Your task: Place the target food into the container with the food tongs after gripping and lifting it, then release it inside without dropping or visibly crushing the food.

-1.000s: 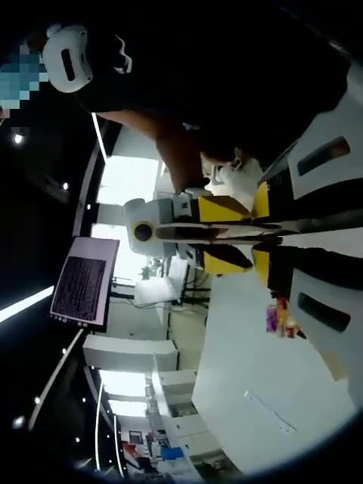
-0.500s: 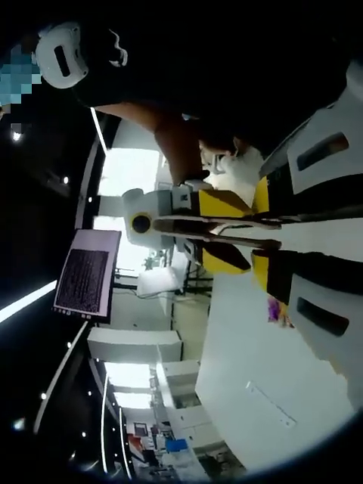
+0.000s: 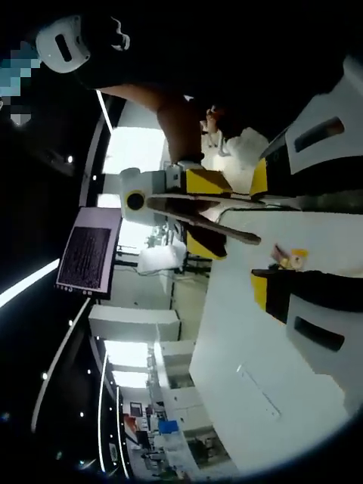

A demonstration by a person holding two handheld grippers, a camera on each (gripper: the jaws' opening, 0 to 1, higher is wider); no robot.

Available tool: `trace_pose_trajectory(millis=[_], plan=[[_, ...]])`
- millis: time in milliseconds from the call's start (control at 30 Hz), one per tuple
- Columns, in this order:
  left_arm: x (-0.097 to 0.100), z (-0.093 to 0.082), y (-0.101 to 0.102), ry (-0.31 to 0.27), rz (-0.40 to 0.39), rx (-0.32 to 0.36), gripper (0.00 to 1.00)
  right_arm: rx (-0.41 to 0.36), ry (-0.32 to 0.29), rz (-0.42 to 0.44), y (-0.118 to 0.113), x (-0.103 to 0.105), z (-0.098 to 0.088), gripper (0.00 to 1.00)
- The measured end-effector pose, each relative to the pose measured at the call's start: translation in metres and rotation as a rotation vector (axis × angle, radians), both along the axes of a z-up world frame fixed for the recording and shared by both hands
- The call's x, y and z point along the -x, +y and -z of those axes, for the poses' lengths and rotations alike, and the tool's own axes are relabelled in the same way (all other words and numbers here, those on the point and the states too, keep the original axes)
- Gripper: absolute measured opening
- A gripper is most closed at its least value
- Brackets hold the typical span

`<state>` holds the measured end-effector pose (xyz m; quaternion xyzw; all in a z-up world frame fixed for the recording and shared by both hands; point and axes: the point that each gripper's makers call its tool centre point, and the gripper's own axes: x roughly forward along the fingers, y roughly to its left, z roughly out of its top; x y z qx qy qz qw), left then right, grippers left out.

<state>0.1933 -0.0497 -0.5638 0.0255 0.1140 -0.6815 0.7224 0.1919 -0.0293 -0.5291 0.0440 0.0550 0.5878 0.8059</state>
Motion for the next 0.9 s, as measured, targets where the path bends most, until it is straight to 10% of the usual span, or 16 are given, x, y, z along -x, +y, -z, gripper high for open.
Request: trace_pose_trajectory(millis=[167, 900], plan=[[0.009, -0.002, -0.003, 0.079, 0.032, 0.011, 0.2, -0.02, 0.016, -0.006, 0.0, 0.0, -0.003, 0.24], [0.013, -0.002, -0.002, 0.107, 0.038, -0.013, 0.15, -0.011, 0.027, -0.035, 0.0, 0.004, 0.002, 0.24]])
